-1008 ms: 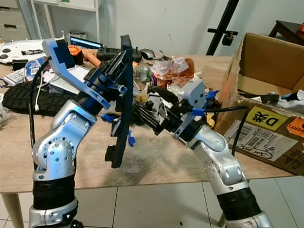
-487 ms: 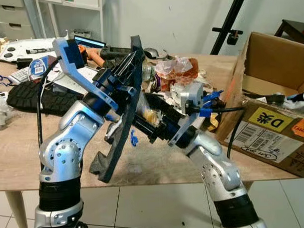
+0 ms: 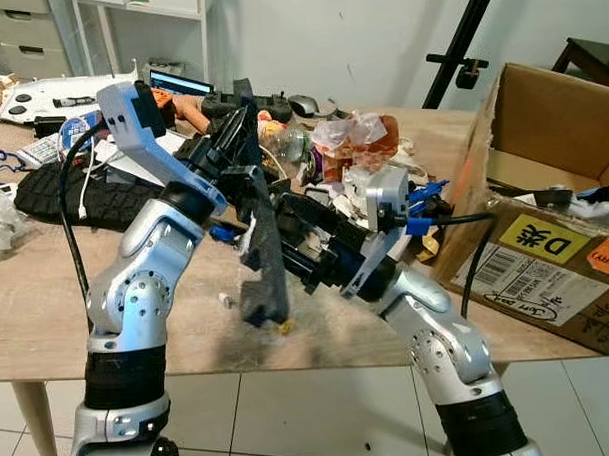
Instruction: Picking trash to rubbish bin
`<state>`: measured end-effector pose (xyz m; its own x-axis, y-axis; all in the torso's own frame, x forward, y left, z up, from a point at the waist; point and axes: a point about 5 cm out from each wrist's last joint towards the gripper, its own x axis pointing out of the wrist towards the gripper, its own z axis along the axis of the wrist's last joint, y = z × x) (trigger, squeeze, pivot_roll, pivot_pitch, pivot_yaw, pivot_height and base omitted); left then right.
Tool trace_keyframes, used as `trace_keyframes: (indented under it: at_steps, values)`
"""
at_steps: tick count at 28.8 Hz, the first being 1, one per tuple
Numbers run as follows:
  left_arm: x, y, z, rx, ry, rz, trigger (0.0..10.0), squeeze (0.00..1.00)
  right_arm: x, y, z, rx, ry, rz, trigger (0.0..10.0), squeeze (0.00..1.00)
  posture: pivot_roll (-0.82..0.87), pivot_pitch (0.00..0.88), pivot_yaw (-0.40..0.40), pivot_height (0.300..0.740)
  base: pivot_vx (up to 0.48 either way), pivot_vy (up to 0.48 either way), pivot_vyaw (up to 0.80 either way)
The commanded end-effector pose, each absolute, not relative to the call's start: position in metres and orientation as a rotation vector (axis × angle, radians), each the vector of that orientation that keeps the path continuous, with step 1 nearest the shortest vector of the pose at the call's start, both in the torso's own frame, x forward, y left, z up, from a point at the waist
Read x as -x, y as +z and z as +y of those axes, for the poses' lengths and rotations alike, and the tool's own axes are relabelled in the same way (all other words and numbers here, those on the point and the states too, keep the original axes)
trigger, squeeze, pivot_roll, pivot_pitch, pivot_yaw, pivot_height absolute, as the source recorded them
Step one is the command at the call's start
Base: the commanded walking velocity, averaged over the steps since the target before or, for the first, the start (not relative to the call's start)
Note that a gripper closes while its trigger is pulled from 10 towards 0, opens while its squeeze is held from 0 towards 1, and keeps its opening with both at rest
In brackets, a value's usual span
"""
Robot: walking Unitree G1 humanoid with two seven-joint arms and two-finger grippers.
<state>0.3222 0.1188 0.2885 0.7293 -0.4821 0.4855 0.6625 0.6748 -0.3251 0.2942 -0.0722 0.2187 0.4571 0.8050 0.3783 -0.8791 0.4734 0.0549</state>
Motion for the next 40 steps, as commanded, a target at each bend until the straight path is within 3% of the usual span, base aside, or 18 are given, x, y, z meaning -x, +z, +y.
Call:
trace_keyframes:
  at_steps: [1,4,7,11,14,19,26,31,35,36,40]
  values:
    - [-0.327,0.288,0.121,0.46,-0.609,-0.393,0.0,0.0,-0.29,0.22,-0.073,-0.258,1.071,-0.318,10.0,0.0,0.0,0.143,-0.087,0.74,0.0,0.0,0.0]
    - [-0.331,0.288,0.127,0.444,-0.551,-0.41,0.0,0.0,-0.29,0.221,-0.073,-0.268,1.073,-0.315,10.0,0.0,0.0,0.143,-0.085,0.74,0.0,0.0,0.0]
    - [-0.347,0.295,0.166,0.384,-0.269,-0.502,0.0,0.0,-0.291,0.22,-0.075,-0.265,1.064,-0.301,10.0,0.0,0.0,0.143,-0.086,0.74,0.0,0.0,0.0]
    - [-0.348,0.3,0.18,0.313,-0.241,-0.535,0.0,0.0,-0.296,0.217,-0.08,-0.228,1.002,-0.284,10.0,0.0,0.0,0.143,-0.086,0.74,0.0,0.0,0.0]
    - [-0.349,0.31,0.197,0.18,-0.205,-0.58,0.0,0.0,-0.316,0.211,-0.096,-0.123,0.794,-0.248,10.0,0.0,0.0,0.143,-0.086,0.74,0.0,0.0,0.0]
    - [-0.35,0.319,0.211,0.15,-0.16,-0.622,0.0,0.0,-0.322,0.214,-0.106,-0.163,0.727,-0.256,10.0,0.0,0.0,0.145,-0.086,0.74,0.0,0.0,0.0]
    - [-0.348,0.318,0.197,0.248,-0.246,-0.616,0.0,0.0,-0.316,0.215,-0.098,-0.186,0.793,-0.261,10.0,0.0,0.0,0.146,-0.088,0.74,0.0,0.0,0.0]
    - [-0.344,0.312,0.166,0.372,-0.344,-0.605,0.0,0.0,-0.301,0.215,-0.08,-0.298,0.977,-0.228,10.0,0.0,0.0,0.146,-0.088,0.74,0.0,0.0,0.0]
    - [-0.341,0.306,0.149,0.382,-0.434,-0.57,0.0,0.0,-0.299,0.216,-0.079,-0.332,1.0,-0.227,10.0,0.0,0.0,0.134,-0.088,0.74,0.0,0.0,0.0]
    - [-0.334,0.305,0.135,0.429,-0.515,-0.558,0.0,0.0,-0.299,0.216,-0.079,-0.334,0.994,-0.235,10.0,0.0,0.0,0.13,-0.084,0.74,0.0,0.0,0.0]
    - [-0.325,0.308,0.123,0.51,-0.6,-0.554,0.0,0.0,-0.3,0.218,-0.08,-0.337,0.982,-0.248,10.0,0.0,0.0,0.122,-0.082,0.74,0.0,0.0,0.0]
